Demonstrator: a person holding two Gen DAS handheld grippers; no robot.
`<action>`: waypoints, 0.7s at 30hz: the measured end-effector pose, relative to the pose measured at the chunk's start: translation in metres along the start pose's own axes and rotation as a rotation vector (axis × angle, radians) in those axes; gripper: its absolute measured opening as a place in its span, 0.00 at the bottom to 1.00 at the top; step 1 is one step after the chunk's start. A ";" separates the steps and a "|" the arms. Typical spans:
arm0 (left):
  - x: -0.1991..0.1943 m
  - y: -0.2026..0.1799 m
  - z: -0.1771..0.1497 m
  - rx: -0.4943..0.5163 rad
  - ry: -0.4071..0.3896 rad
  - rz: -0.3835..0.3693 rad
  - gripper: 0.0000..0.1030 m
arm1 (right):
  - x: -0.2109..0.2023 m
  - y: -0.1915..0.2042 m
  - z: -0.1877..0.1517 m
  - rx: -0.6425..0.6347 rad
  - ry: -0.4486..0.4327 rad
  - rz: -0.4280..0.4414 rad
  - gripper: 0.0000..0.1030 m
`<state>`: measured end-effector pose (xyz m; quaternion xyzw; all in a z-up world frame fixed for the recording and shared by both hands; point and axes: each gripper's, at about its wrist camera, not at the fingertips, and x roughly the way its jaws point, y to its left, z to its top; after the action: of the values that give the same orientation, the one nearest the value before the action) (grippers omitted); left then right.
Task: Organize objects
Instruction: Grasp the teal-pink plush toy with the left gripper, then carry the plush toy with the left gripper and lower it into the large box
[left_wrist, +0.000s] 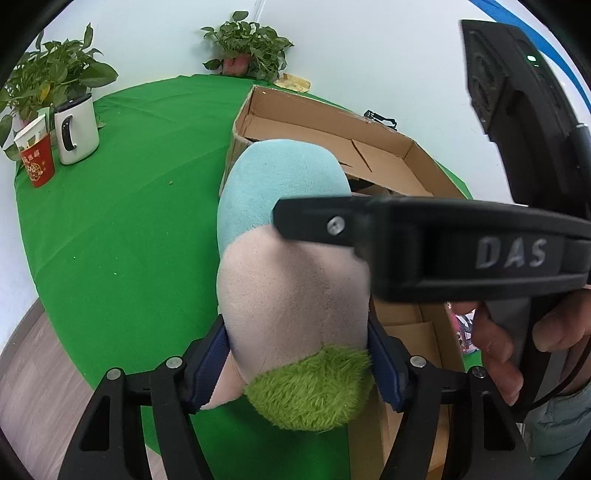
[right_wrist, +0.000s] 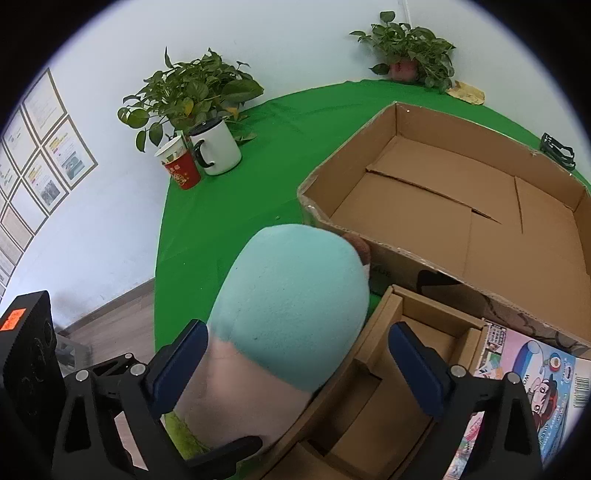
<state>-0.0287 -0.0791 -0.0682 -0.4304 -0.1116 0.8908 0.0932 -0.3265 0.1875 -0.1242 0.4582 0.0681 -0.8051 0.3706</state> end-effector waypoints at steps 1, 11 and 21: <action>0.000 -0.001 0.000 0.003 -0.003 0.002 0.64 | 0.003 0.001 0.000 0.004 0.011 0.018 0.90; -0.006 -0.004 0.001 0.004 -0.019 0.018 0.60 | 0.014 0.008 -0.001 0.014 0.060 0.052 0.82; -0.028 -0.030 0.017 0.082 -0.090 0.077 0.59 | -0.014 0.003 0.007 0.043 -0.033 0.088 0.67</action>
<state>-0.0229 -0.0598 -0.0294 -0.3895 -0.0623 0.9161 0.0715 -0.3255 0.1897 -0.1082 0.4553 0.0243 -0.7967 0.3968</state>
